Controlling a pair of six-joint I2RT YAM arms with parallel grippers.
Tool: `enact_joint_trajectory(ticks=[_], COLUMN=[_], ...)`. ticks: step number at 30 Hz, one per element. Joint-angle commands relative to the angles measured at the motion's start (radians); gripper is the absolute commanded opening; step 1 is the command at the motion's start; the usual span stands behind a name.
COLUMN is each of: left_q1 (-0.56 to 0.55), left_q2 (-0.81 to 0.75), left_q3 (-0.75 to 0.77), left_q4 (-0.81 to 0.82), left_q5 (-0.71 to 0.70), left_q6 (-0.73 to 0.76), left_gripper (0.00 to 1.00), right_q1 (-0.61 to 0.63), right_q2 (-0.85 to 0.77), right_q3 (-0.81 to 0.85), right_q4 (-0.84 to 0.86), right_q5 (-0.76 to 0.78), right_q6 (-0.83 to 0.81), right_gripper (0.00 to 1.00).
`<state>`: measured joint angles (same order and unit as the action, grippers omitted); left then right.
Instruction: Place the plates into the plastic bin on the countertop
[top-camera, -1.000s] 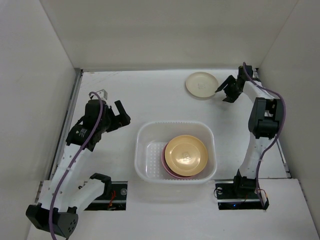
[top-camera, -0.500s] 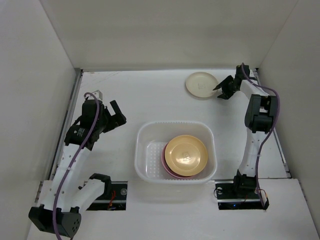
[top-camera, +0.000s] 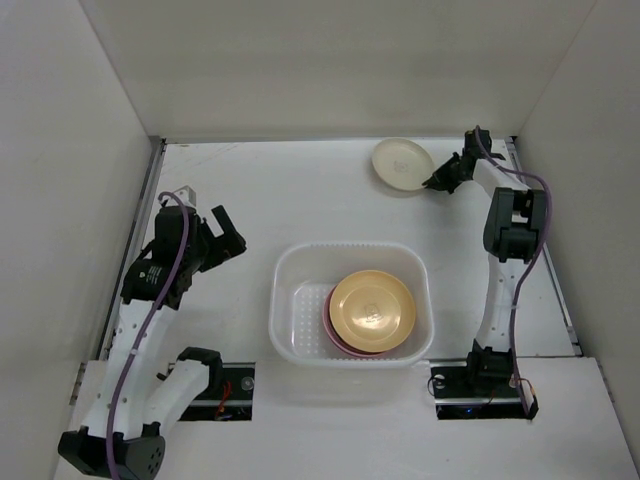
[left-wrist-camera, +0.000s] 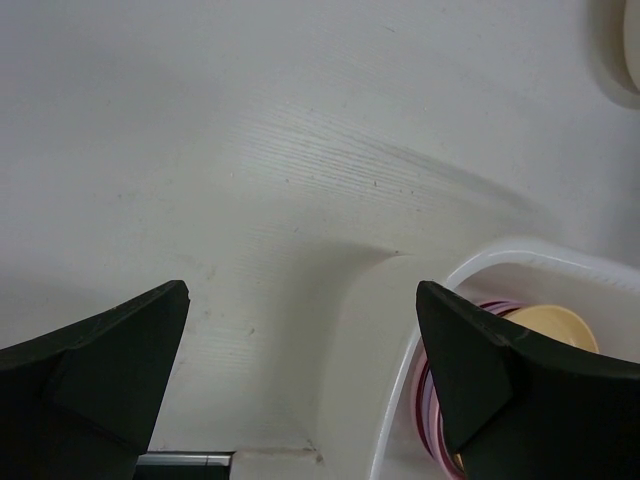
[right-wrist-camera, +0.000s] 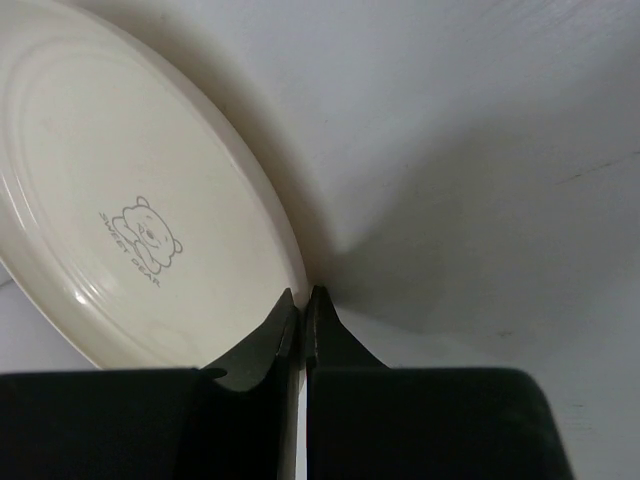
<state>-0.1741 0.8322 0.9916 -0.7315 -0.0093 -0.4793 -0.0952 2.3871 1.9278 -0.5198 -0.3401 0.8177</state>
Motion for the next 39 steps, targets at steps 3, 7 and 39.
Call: enact_joint_trajectory(ticks=[3, 7, 39], left_q1=[0.015, 0.015, -0.089], left_q2=[-0.054, -0.073, 0.041], left_q3=[0.024, 0.013, -0.053], left_q4=[-0.045, -0.048, 0.144], left_q5=[-0.009, -0.003, -0.008], left_q6=[-0.001, -0.004, -0.018], left_gripper=[1.0, 1.0, 1.0], right_q1=[0.016, 0.021, 0.717], right_q2=[-0.086, -0.259, -1.329], right_q3=[-0.019, -0.134, -1.0], right_q4=[0.064, 0.21, -0.31], right_q5=[-0.023, -0.069, 0.236], right_q6=[0.003, 0.006, -0.315], right_gripper=[0.0, 0.0, 0.01])
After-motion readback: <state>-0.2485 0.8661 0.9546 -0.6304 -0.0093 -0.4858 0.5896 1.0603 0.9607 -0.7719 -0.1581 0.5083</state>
